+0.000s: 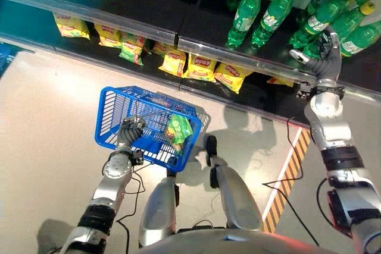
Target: Pick up the snacks into the basket
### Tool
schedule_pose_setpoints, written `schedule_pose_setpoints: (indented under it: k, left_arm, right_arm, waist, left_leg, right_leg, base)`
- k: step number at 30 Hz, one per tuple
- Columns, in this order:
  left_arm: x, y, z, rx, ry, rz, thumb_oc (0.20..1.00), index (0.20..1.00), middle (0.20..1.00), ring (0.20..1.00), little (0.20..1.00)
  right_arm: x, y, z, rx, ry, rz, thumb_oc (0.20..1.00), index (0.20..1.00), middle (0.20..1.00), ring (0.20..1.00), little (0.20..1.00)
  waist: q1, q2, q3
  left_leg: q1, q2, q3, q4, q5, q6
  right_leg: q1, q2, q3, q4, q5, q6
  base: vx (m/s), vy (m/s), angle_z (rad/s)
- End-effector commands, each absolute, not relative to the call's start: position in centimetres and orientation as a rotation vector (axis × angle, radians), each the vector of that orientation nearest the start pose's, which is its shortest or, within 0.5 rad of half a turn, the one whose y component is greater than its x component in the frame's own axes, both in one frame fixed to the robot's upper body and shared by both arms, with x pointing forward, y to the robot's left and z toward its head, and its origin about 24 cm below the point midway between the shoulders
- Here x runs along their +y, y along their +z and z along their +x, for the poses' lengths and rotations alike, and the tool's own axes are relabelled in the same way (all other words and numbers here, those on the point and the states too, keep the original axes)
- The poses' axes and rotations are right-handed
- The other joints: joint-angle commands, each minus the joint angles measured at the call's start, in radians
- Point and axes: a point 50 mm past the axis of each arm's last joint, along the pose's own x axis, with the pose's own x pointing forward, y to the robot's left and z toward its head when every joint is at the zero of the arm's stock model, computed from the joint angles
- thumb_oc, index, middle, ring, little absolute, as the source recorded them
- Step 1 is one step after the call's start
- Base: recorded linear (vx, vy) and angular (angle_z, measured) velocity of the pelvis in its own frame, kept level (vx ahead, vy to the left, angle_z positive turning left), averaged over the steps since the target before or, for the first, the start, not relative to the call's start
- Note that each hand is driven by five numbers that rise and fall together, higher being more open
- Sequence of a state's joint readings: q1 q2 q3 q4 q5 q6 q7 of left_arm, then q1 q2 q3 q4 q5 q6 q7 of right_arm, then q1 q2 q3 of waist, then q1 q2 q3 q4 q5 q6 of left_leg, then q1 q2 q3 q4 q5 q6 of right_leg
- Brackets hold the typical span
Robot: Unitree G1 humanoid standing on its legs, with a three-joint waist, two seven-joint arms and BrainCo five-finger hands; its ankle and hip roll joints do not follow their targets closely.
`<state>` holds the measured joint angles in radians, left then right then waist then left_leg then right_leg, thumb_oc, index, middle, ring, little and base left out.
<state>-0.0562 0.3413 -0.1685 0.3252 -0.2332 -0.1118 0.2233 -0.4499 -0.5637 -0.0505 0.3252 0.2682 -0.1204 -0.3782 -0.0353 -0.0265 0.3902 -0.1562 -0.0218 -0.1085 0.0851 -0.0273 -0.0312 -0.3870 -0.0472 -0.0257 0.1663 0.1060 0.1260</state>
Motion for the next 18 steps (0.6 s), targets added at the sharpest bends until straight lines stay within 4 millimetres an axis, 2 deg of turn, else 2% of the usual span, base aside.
schedule_pose_setpoints:
  k: [1,2,3,4,5,6,9,10,11,12,16,17,18]
  left_arm:
    - [19.3,3.7,25.9,-0.054,0.086,0.040,0.200,0.200,0.200,0.200,0.200]
    - [19.0,3.4,25.7,-0.040,0.085,0.013,0.200,0.200,0.200,0.200,0.200]
    - [18.5,3.2,25.7,-0.034,0.073,-0.005,0.200,0.200,0.200,0.200,0.200]
    - [18.5,3.3,25.7,-0.035,0.072,-0.004,0.200,0.200,0.200,0.200,0.200]
    - [18.2,3.1,25.5,-0.031,0.064,-0.031,0.200,0.200,0.200,0.200,0.200]
    - [18.2,3.2,25.5,-0.032,0.064,-0.030,0.200,0.200,0.200,0.200,0.200]
    - [17.8,2.9,25.2,-0.017,0.045,-0.046,0.200,0.200,0.200,0.200,0.200]
    - [18.1,2.8,25.0,-0.011,0.046,-0.026,0.200,0.200,0.200,0.200,0.200]
    - [18.0,2.8,24.9,-0.010,0.042,-0.021,0.200,0.200,0.200,0.200,0.200]
    - [18.0,2.7,24.8,-0.002,0.041,-0.014,0.200,0.200,0.200,0.200,0.200]
    - [18.4,3.3,24.9,-0.034,0.033,0.032,0.200,0.200,0.200,0.200,0.200]
    - [18.4,3.3,24.9,-0.035,0.033,0.033,0.200,0.200,0.200,0.200,0.200]
    - [18.7,3.4,25.0,-0.036,0.033,0.059,0.200,0.200,0.200,0.200,0.200]
  right_arm:
    - [-27.5,17.5,32.1,-0.422,-0.423,-0.263,1.000,1.000,1.000,1.000,1.000]
    - [-27.5,17.3,32.0,-0.417,-0.415,-0.268,1.000,1.000,1.000,1.000,1.000]
    - [-27.6,17.1,31.8,-0.412,-0.415,-0.270,1.000,1.000,1.000,1.000,1.000]
    - [-27.6,17.1,31.8,-0.412,-0.415,-0.269,1.000,1.000,1.000,1.000,1.000]
    - [-27.7,17.3,31.9,-0.410,-0.421,-0.264,1.000,1.000,1.000,1.000,1.000]
    - [-27.7,17.3,31.9,-0.411,-0.422,-0.264,1.000,1.000,1.000,1.000,1.000]
    - [-28.1,17.3,32.0,-0.398,-0.442,-0.262,1.000,1.000,1.000,1.000,1.000]
    - [-28.1,17.2,32.3,-0.390,-0.439,-0.254,1.000,1.000,1.000,1.000,1.000]
    - [-28.0,17.5,32.5,-0.397,-0.433,-0.269,1.000,1.000,1.000,1.000,1.000]
    - [-27.9,17.7,32.6,-0.403,-0.433,-0.275,1.000,1.000,1.000,1.000,1.000]
    - [-26.9,20.1,33.3,-0.481,-0.408,-0.287,1.000,1.000,1.000,1.000,1.000]
    - [-26.8,20.1,33.3,-0.482,-0.408,-0.286,1.000,1.000,1.000,1.000,1.000]
    - [-26.9,21.1,33.4,-0.513,-0.413,-0.257,1.000,1.000,1.000,1.000,1.000]
  waist:
    - [0.013,0.005,-0.134]
    - [0.017,0.020,-0.130]
    - [0.024,0.023,-0.116]
    - [0.022,0.020,-0.117]
    - [0.041,0.020,-0.097]
    - [0.039,0.018,-0.098]
    - [0.057,0.017,-0.097]
    - [0.069,0.047,-0.097]
    - [0.080,0.064,-0.092]
    - [0.083,0.073,-0.084]
    - [0.080,0.077,-0.052]
    - [0.082,0.075,-0.053]
    - [0.086,0.065,-0.040]
  left_leg:
    - [0.172,-0.011,0.051,0.141,-0.137,-0.027]
    - [0.149,0.010,0.063,0.249,-0.093,-0.045]
    - [0.090,0.005,0.053,0.384,-0.030,-0.057]
    - [0.083,0.001,0.052,0.388,-0.027,-0.057]
    - [0.013,-0.029,0.043,0.505,0.002,-0.051]
    - [0.006,-0.032,0.042,0.508,0.005,-0.050]
    - [-0.089,-0.016,0.047,0.387,-0.027,-0.041]
    - [-0.110,-0.007,0.036,0.171,-0.004,-0.045]
    - [-0.097,0.011,0.030,0.029,0.070,-0.054]
    - [-0.107,0.018,0.030,-0.001,0.096,-0.058]
    - [-0.121,0.014,0.067,-0.012,0.097,-0.049]
    - [-0.122,0.015,0.070,-0.014,0.098,-0.049]
    - [-0.135,0.007,0.097,-0.005,0.096,-0.049]
  right_leg:
    - [0.058,-0.001,-0.041,-0.076,-0.036,0.022]
    - [0.094,0.004,-0.049,-0.060,-0.065,0.002]
    - [0.127,0.000,-0.048,-0.048,-0.083,-0.018]
    - [0.123,-0.004,-0.049,-0.050,-0.079,-0.018]
    - [0.157,-0.006,-0.040,-0.042,-0.104,-0.044]
    - [0.152,-0.009,-0.041,-0.043,-0.101,-0.044]
    - [0.172,-0.017,-0.017,-0.041,-0.126,-0.038]
    - [0.167,0.013,-0.012,-0.048,-0.135,-0.026]
    - [0.172,0.029,-0.005,-0.052,-0.142,-0.025]
    - [0.169,0.038,-0.006,-0.043,-0.145,-0.025]
    - [0.095,0.045,-0.004,0.008,-0.154,-0.027]
    - [0.091,0.046,-0.001,0.011,-0.154,-0.027]
    - [0.079,0.038,0.003,-0.001,-0.144,-0.023]
  base:
    - [0.41,-0.239,0.34]
    - [0.49,-0.332,0.15]
    - [0.19,-0.169,0.07]
    - [0.22,-0.217,0.20]
    - [0.12,-0.123,0.06]
    - [0.22,-0.158,-0.12]
    - [0.23,-0.061,-0.10]
    - [0.30,0.013,-0.01]
    - [0.26,0.052,-0.05]
    - [0.11,0.036,-0.24]
    - [0.04,0.091,-0.38]
    - [0.04,0.115,-0.42]
    - [0.03,0.063,-0.30]
